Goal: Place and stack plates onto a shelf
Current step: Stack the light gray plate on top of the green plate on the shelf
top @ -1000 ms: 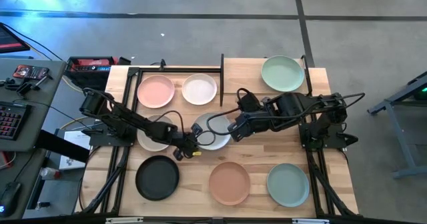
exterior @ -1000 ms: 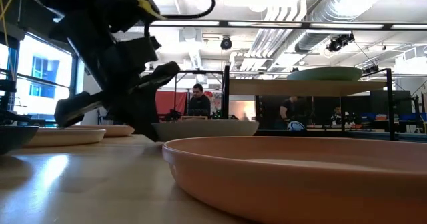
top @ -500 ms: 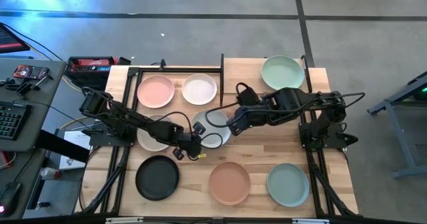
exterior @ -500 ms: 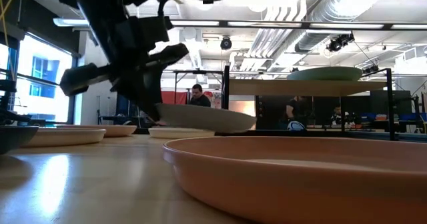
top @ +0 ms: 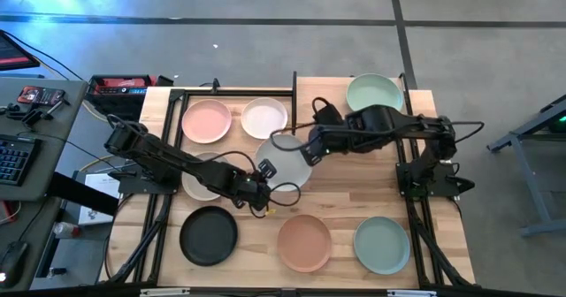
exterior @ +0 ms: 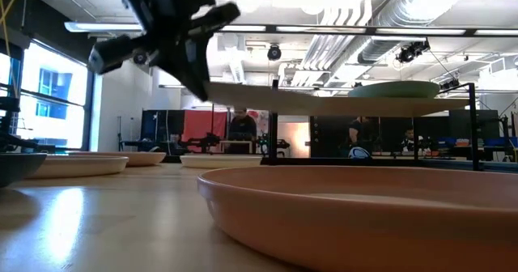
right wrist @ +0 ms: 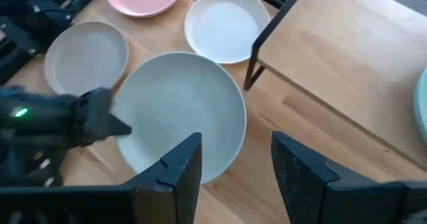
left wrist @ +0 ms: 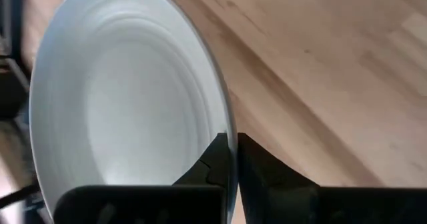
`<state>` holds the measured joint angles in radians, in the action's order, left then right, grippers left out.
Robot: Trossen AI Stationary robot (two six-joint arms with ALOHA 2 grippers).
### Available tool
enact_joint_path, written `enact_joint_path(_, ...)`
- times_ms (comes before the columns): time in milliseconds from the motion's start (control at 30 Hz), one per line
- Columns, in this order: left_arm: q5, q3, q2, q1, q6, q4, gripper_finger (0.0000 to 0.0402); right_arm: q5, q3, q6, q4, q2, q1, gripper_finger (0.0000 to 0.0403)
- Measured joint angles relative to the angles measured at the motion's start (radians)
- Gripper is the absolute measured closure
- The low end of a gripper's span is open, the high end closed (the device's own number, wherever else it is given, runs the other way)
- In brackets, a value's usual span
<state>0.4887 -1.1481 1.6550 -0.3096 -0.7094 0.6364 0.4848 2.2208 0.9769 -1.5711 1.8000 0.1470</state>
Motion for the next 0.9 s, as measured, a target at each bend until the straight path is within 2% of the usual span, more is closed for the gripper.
enact_joint_path(233,0.053,-0.095,0.000,-0.003,-0.013,0.029,0.0400,-0.080,0.000,-0.059,0.000,0.000,-0.084,0.0245)
enact_joint_path(433,0.127,-0.168,0.000,-0.029,-0.103,0.027,0.0400,-0.173,0.000,-0.145,0.000,0.000,-0.143,0.0245)
enact_joint_path(600,0.140,-0.214,0.000,-0.042,-0.116,0.027,0.0400,-0.182,0.000,-0.185,0.000,0.000,-0.167,0.0245)
enact_joint_path(900,0.234,-0.249,0.000,-0.047,-0.195,0.024,0.0400,-0.246,0.000,-0.237,0.000,0.000,-0.180,0.0245)
